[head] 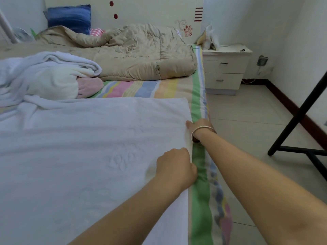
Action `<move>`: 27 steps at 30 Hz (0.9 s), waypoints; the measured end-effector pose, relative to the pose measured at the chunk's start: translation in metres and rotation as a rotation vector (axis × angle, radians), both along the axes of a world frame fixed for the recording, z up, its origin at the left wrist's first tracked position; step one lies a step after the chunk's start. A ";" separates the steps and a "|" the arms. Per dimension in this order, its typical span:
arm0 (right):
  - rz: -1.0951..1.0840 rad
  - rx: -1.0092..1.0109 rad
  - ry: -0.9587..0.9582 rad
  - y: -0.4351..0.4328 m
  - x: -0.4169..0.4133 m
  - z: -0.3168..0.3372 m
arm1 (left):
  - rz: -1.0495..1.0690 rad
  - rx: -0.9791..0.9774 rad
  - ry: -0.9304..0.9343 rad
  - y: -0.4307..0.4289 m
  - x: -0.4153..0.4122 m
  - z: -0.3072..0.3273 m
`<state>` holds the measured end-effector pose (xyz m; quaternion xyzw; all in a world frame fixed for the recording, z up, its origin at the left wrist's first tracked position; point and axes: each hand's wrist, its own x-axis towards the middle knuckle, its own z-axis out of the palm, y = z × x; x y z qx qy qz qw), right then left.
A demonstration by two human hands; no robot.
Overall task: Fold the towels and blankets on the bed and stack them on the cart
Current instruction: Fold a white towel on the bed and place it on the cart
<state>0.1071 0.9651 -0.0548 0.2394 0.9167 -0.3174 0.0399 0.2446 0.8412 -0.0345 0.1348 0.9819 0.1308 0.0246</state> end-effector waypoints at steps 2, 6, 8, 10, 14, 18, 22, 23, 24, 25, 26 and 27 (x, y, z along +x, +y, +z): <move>-0.006 -0.041 -0.005 -0.001 0.009 0.004 | 0.036 0.115 -0.039 -0.009 0.003 0.003; 0.008 -0.131 -0.020 -0.002 0.041 0.011 | 0.069 0.294 -0.073 -0.045 0.031 0.012; 0.043 -0.175 -0.022 -0.008 0.066 0.010 | 0.092 0.350 -0.129 -0.065 0.058 0.014; 0.060 -0.265 -0.008 -0.016 0.093 0.006 | 0.111 0.420 -0.214 -0.084 0.092 0.013; 0.100 -0.315 -0.003 -0.028 0.153 0.009 | 0.086 0.445 -0.224 -0.103 0.163 0.011; 0.122 -0.438 0.027 -0.045 0.221 0.020 | 0.044 0.374 -0.182 -0.105 0.218 0.012; 0.173 -0.428 -0.001 -0.064 0.289 0.015 | 0.033 0.197 -0.118 -0.099 0.251 0.011; 0.166 -0.408 0.025 -0.069 0.301 0.013 | 0.019 0.134 -0.089 -0.097 0.257 0.012; 0.153 -0.397 0.060 -0.073 0.311 0.008 | 0.010 0.083 -0.061 -0.096 0.265 0.013; 0.123 -0.394 0.103 -0.077 0.318 0.006 | 0.012 0.048 -0.040 -0.095 0.271 0.013; 0.101 -0.394 0.131 -0.080 0.324 0.002 | 0.018 0.012 -0.031 -0.094 0.277 0.014; 0.082 -0.395 0.150 -0.084 0.327 0.002 | 0.022 -0.019 -0.023 -0.094 0.280 0.013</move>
